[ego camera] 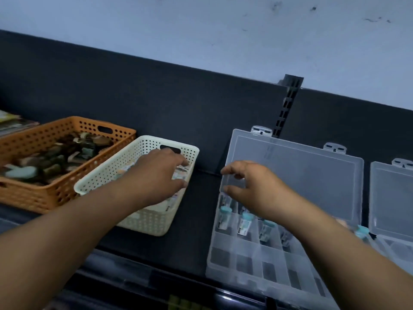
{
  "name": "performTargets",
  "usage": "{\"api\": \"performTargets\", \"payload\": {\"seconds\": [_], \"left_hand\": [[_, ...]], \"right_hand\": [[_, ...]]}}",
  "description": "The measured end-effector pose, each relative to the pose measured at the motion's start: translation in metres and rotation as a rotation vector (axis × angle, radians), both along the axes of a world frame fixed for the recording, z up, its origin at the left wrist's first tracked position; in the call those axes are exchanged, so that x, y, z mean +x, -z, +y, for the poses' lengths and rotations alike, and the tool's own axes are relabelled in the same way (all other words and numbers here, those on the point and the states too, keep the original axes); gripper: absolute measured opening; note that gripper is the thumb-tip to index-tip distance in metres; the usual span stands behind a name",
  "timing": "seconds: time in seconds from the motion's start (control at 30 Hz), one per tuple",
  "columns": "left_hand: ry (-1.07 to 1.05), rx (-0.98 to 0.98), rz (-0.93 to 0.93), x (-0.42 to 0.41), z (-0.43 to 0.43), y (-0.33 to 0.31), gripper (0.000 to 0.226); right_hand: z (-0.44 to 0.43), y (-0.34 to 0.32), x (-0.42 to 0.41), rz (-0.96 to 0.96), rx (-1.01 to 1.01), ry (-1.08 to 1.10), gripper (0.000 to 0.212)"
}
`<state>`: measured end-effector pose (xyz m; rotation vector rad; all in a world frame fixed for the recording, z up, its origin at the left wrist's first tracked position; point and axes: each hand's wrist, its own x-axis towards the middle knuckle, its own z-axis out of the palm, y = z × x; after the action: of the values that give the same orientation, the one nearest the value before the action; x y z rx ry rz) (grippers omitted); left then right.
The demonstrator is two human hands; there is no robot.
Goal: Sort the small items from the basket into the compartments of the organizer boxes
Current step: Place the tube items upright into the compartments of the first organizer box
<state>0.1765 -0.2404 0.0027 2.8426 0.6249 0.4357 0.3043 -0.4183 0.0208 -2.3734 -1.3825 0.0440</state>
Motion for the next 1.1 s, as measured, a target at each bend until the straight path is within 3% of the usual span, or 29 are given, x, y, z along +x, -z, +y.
{"api": "performTargets", "payload": {"seconds": [0.2, 0.37, 0.47, 0.6, 0.83, 0.93, 1.1], "left_hand": [[-0.156, -0.071, 0.241, -0.040, 0.058, 0.011, 0.067], [-0.158, -0.392, 0.380, -0.041, 0.070, 0.016, 0.070], [-0.111, -0.283, 0.520, -0.032, 0.072, 0.013, 0.066], [-0.029, -0.091, 0.645, -0.024, 0.073, 0.012, 0.041], [0.028, -0.060, 0.658, -0.019, 0.085, 0.021, 0.034], [0.060, -0.039, 0.640, -0.019, 0.090, 0.024, 0.034], [0.065, -0.020, 0.476, -0.018, 0.097, 0.033, 0.026]], "right_hand": [[0.081, 0.002, -0.029, -0.065, -0.123, -0.193, 0.051], [0.134, 0.013, -0.042, -0.125, -0.278, -0.264, 0.053], [0.160, 0.025, -0.038, -0.154, -0.396, -0.233, 0.057], [0.183, 0.036, -0.036, -0.164, -0.484, -0.240, 0.066], [0.192, 0.041, -0.039, -0.305, -0.571, -0.319, 0.054], [0.194, 0.045, -0.036, -0.325, -0.575, -0.336, 0.039], [0.191, 0.043, -0.030, -0.173, -0.452, -0.270, 0.029]]}}
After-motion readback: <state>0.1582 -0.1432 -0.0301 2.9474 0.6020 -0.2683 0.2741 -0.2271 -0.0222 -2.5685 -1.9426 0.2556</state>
